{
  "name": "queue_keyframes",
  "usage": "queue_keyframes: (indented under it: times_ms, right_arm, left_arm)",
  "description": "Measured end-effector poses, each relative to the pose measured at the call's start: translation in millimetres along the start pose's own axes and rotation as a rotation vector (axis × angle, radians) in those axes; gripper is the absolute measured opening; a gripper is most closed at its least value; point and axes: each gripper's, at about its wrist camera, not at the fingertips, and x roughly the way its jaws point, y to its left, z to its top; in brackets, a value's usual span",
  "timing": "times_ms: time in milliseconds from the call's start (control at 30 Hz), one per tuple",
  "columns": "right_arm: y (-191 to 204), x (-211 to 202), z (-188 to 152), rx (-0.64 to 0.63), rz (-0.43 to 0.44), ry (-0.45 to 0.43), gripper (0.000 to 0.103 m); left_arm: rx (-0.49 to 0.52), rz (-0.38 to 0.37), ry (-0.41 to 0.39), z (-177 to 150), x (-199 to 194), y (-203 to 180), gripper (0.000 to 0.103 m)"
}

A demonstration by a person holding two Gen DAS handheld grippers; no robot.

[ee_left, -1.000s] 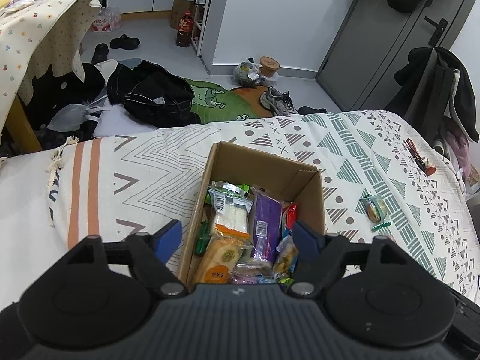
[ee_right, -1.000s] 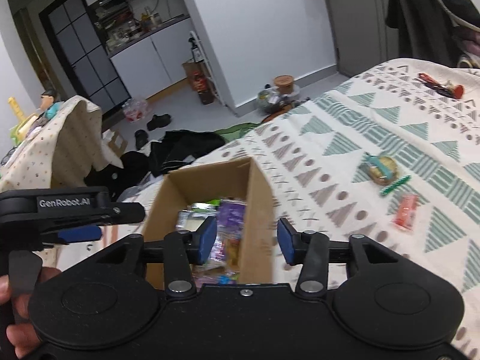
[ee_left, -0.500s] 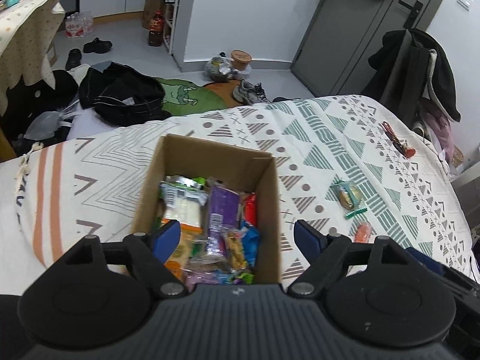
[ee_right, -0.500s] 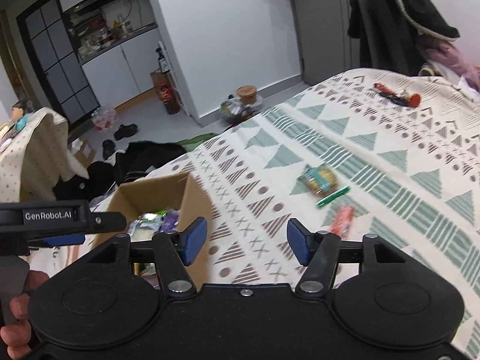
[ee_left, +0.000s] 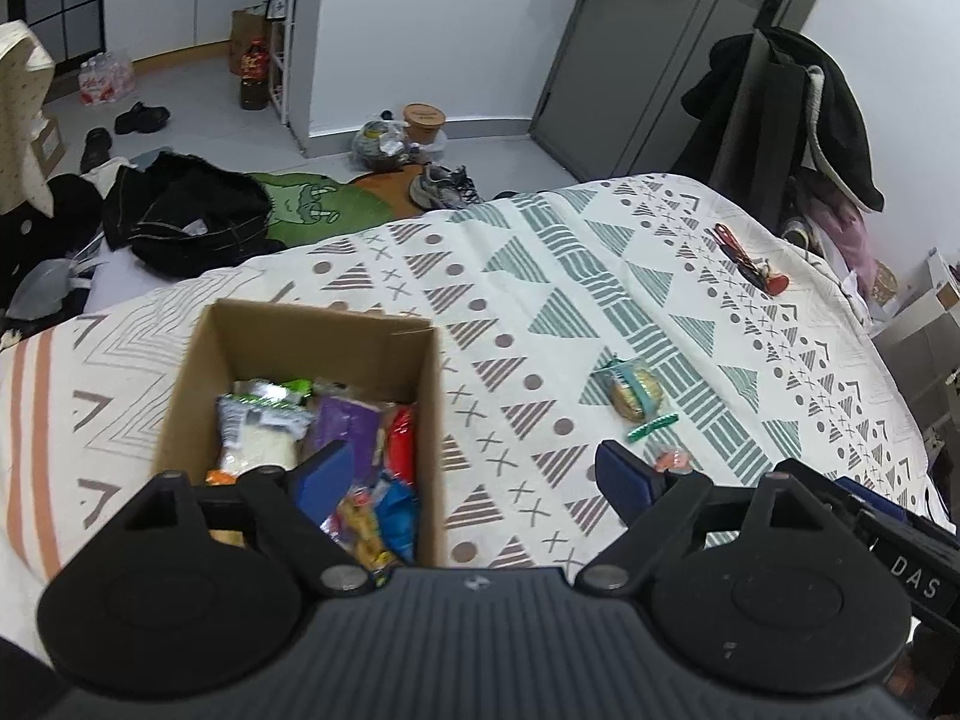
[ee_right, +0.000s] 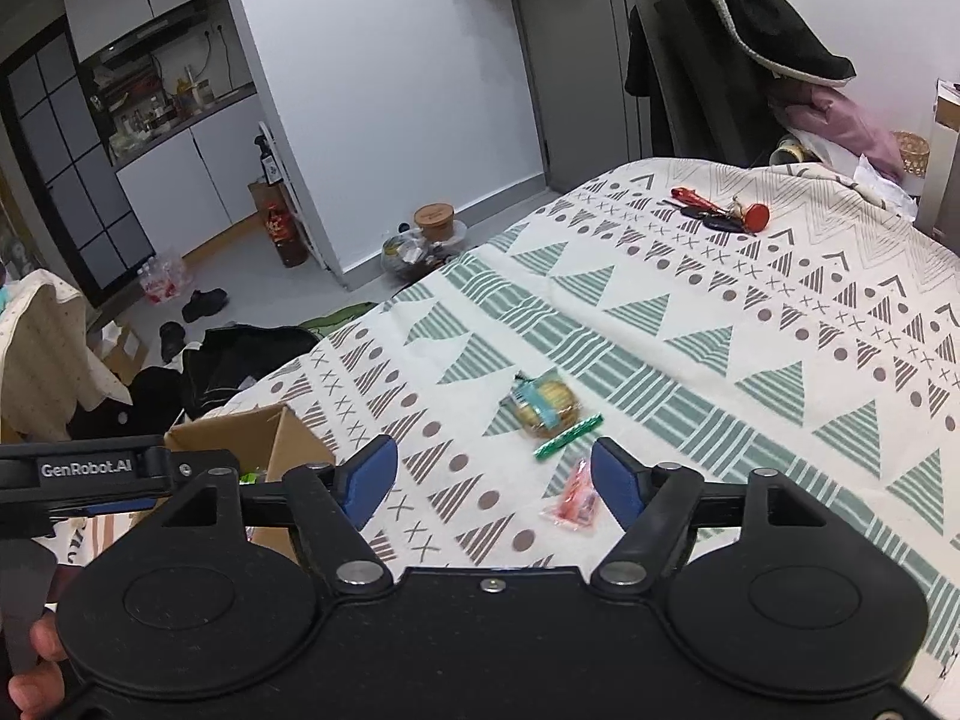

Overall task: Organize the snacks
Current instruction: 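Move both open tools back from the box toward the cookie packet and candy stick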

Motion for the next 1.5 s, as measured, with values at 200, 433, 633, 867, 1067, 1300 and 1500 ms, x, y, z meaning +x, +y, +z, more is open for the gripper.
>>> queue_keyframes:
  times_ms: [200, 433, 633, 867, 1067, 1300, 1500]
  right_arm:
    - [-18, 4, 6, -0.004, 0.0, 0.004, 0.072]
    - [-35, 19, 11, -0.006, -0.001, 0.019, 0.072]
    - [-56, 50, 14, 0.09, 0.005, 0.067, 0.072]
    - [-70, 82, 11, 0.105, -0.012, 0.131, 0.072]
    - [-76, 113, 2, 0.139, -0.012, 0.205, 0.063]
    - [-72, 140, -8, 0.145, -0.006, 0.272, 0.051]
    - [-77, 163, -22, 0.165, -0.003, 0.343, 0.03]
  left_arm:
    - [0.025, -0.03, -0.008, 7, 10, -21, 0.087]
    - [0.038, -0.044, -0.001, 15, 33, -39, 0.087]
    - [0.004, -0.045, 0.004, 22, 57, -44, 0.087]
    - [-0.003, -0.043, 0.025, 26, 86, -50, 0.087]
    - [-0.018, -0.028, 0.053, 22, 112, -51, 0.087]
    - [-0.035, -0.015, 0.081, 18, 136, -55, 0.086]
    - [-0.03, -0.015, 0.104, 15, 154, -64, 0.086]
